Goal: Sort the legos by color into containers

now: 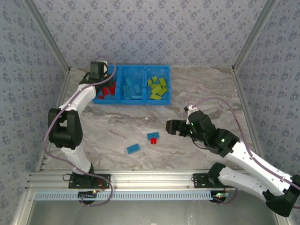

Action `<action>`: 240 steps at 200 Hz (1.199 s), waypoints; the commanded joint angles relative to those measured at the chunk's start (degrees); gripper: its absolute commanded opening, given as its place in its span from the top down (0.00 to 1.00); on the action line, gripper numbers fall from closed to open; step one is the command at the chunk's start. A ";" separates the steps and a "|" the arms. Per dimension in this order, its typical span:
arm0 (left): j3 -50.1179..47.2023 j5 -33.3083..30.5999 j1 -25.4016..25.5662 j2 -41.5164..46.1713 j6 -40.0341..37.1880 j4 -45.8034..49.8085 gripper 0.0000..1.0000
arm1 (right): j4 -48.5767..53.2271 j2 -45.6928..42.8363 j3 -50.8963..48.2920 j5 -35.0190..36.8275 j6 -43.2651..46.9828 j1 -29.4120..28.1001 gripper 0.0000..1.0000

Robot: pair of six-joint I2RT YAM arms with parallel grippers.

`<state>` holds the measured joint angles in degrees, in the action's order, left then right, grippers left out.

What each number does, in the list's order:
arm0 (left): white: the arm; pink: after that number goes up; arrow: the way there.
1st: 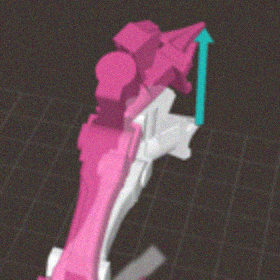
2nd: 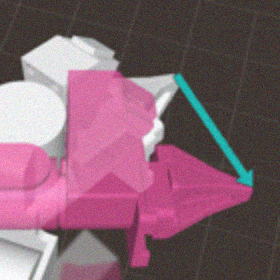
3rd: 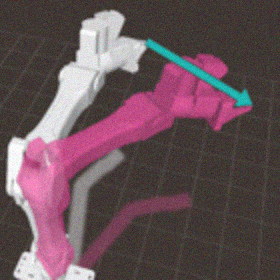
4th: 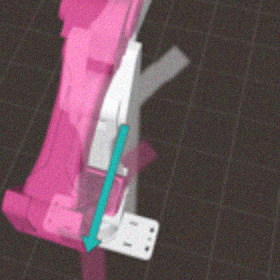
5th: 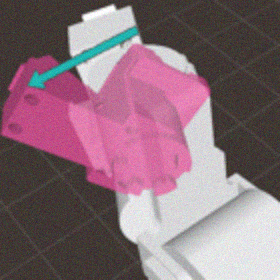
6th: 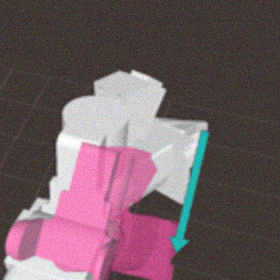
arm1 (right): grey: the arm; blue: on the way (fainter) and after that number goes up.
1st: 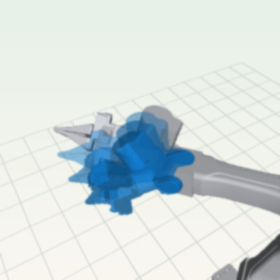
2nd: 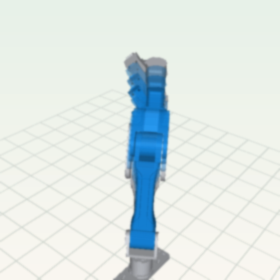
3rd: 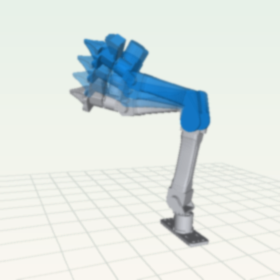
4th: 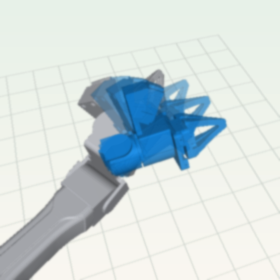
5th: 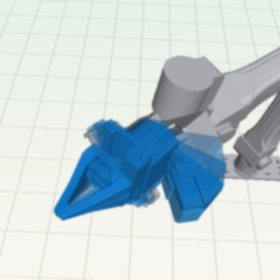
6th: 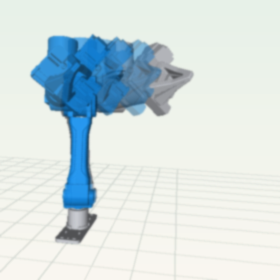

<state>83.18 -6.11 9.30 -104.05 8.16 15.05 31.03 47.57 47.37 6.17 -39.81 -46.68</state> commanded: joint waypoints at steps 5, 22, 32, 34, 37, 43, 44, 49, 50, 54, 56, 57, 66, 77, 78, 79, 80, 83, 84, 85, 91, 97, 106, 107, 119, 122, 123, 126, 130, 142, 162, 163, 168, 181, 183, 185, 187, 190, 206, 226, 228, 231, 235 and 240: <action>4.27 2.65 -0.50 -1.05 3.31 2.45 0.41 | 3.13 1.56 2.87 3.72 -1.38 -0.63 0.07; 3.06 3.03 -0.44 2.17 3.13 1.54 0.34 | 6.49 4.18 4.75 6.14 -2.76 -0.93 0.08; 1.66 4.13 -0.44 4.97 3.15 1.05 0.32 | 7.25 6.40 5.75 6.86 -3.01 -1.31 0.08; 1.29 4.41 -0.49 5.69 3.28 0.99 0.32 | 7.37 6.86 6.07 6.91 -3.10 -1.44 0.08; 0.77 4.85 -0.51 6.77 3.39 0.95 0.32 | 7.53 7.64 6.40 6.93 -3.15 -1.66 0.08; -0.50 6.12 -0.40 9.10 3.77 0.63 0.32 | 7.95 9.31 7.18 7.29 -3.47 -1.90 0.08; -0.84 6.12 -0.41 9.47 3.78 0.57 0.31 | 8.06 9.43 7.33 7.32 -3.58 -1.96 0.08; -2.25 7.39 -0.29 11.75 3.95 0.06 0.31 | 8.71 11.13 8.00 7.63 -4.10 -2.11 0.08; -2.50 7.67 -0.27 12.02 4.00 -0.07 0.31 | 8.83 11.49 8.13 7.71 -4.20 -2.15 0.08; -3.77 8.72 -0.10 14.06 4.04 -0.46 0.30 | 9.37 12.92 8.93 7.94 -4.59 -2.32 0.08; -4.48 9.20 -0.01 15.00 4.01 -0.70 0.30 | 9.59 13.67 9.31 8.01 -4.89 -2.35 0.08; -4.76 9.54 0.05 15.40 3.99 -0.75 0.30 | 9.67 13.86 9.44 8.04 -5.04 -2.40 0.08; -7.73 12.26 0.75 19.87 3.07 -1.53 0.29 | 10.49 17.44 11.06 8.19 -5.90 -2.87 0.07; -11.23 16.38 1.68 25.32 0.25 -1.57 0.28 | 11.13 21.67 13.07 8.45 -7.06 -3.39 0.07; -11.52 16.60 1.77 25.75 -0.13 -1.54 0.27 | 11.10 22.20 13.21 8.43 -7.31 -3.45 0.07; -11.75 16.60 1.91 26.18 -0.46 -1.48 0.27 | 11.17 22.65 13.28 8.42 -7.43 -3.48 0.06; -12.13 17.26 2.02 26.75 -0.79 -1.45 0.27 | 11.21 23.09 13.54 8.42 -7.67 -3.54 0.06; -12.95 17.75 2.39 28.09 -2.10 -1.33 0.26 | 11.29 24.36 14.18 8.31 -8.08 -3.60 0.06; -13.30 18.20 2.52 28.67 -2.45 -1.29 0.26 | 11.31 24.78 14.30 8.27 -8.26 -3.69 0.06; -13.61 18.40 2.63 29.14 -2.89 -1.23 0.26 | 11.28 24.99 14.57 8.17 -8.39 -3.73 0.06; -15.30 19.14 3.44 31.85 -5.56 -0.74 0.26 | 11.31 27.59 15.80 7.47 -8.89 -3.92 0.05; -16.98 19.75 4.31 34.65 -8.61 -0.05 0.25 | 11.25 30.38 16.96 6.72 -9.24 -4.08 0.05; -19.19 20.17 5.37 38.52 -12.88 1.80 0.24 | 10.96 34.21 18.55 5.81 -9.94 -4.50 0.04; -19.45 20.13 5.51 38.85 -13.24 2.08 0.24 | 10.97 34.41 18.77 5.75 -9.98 -4.53 0.04; -21.53 20.70 6.80 43.38 -18.60 5.71 0.24 | 10.25 39.18 20.44 4.77 -10.09 -5.30 0.03; -21.95 21.02 6.97 44.50 -19.75 6.70 0.23 | 10.16 40.32 20.45 4.77 -10.05 -5.45 0.03; -22.06 21.17 7.05 44.79 -20.29 7.03 0.23 | 10.09 40.67 20.46 4.75 -10.08 -5.49 0.03; -22.43 21.94 7.27 45.91 -21.53 8.16 0.23 | 10.08 41.78 21.86 4.65 -10.04 -5.60 0.03; -22.94 23.01 7.51 47.25 -23.40 9.65 0.23 | 10.14 43.08 22.80 4.65 -10.04 -5.78 0.02; -24.58 27.71 8.09 51.10 -28.69 13.85 0.22 | 10.26 46.91 24.18 4.59 -9.74 -6.05 0.00; -29.08 38.44 8.45 57.03 -38.57 19.90 0.14 | 9.23 52.13 25.66 3.03 -7.37 -6.26 0.00; -29.41 38.89 8.45 57.29 -39.01 20.13 0.13 | 9.14 52.33 25.70 2.91 -7.25 -6.29 0.00; -30.89 41.91 8.55 58.75 -41.53 21.33 0.11 | 8.75 53.39 26.05 2.45 -6.52 -6.28 0.00; -34.93 47.71 8.61 62.41 -45.89 22.54 0.04 | 7.59 55.71 26.52 1.07 -5.59 -6.37 0.00; -35.58 48.06 8.62 62.88 -46.18 22.45 0.02 | 7.50 56.05 26.51 0.82 -5.59 -6.36 0.00; -36.14 48.59 8.63 63.39 -46.34 22.34 0.02 | 7.41 56.36 26.53 0.76 -5.62 -6.40 0.00; -36.70 49.03 8.67 63.78 -46.49 22.29 0.01 | 7.32 56.68 26.65 0.55 -5.56 -6.41 0.00; -37.61 49.66 8.63 64.40 -46.85 22.38 0.01 | 7.14 57.06 26.71 0.29 -5.59 -6.34 0.00; -40.30 52.27 8.72 66.56 -50.76 25.93 0.01 | 6.63 58.96 27.10 -0.11 -5.45 -6.49 0.01; -42.25 52.31 9.02 67.35 -52.81 28.39 0.01 | 6.09 60.85 27.45 -0.52 -5.01 -6.67 0.06; -42.40 52.38 9.10 67.32 -53.19 28.60 0.01 | 6.07 61.03 27.54 -0.59 -4.90 -6.70 0.07; -42.66 52.36 9.19 67.24 -53.72 28.88 0.01 | 6.06 61.22 27.61 -0.75 -4.80 -6.72 0.08; -43.04 52.35 9.43 67.14 -54.39 29.03 0.01 | 6.02 61.65 27.68 -1.04 -4.66 -6.76 0.09; -43.52 52.44 9.65 66.99 -55.22 29.10 0.01 | 5.98 61.95 27.77 -1.39 -4.50 -6.75 0.11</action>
<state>41.19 41.36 18.15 -37.01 -39.59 40.36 37.19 107.70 72.99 6.46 -45.45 -52.90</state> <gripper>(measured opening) 0.992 0.923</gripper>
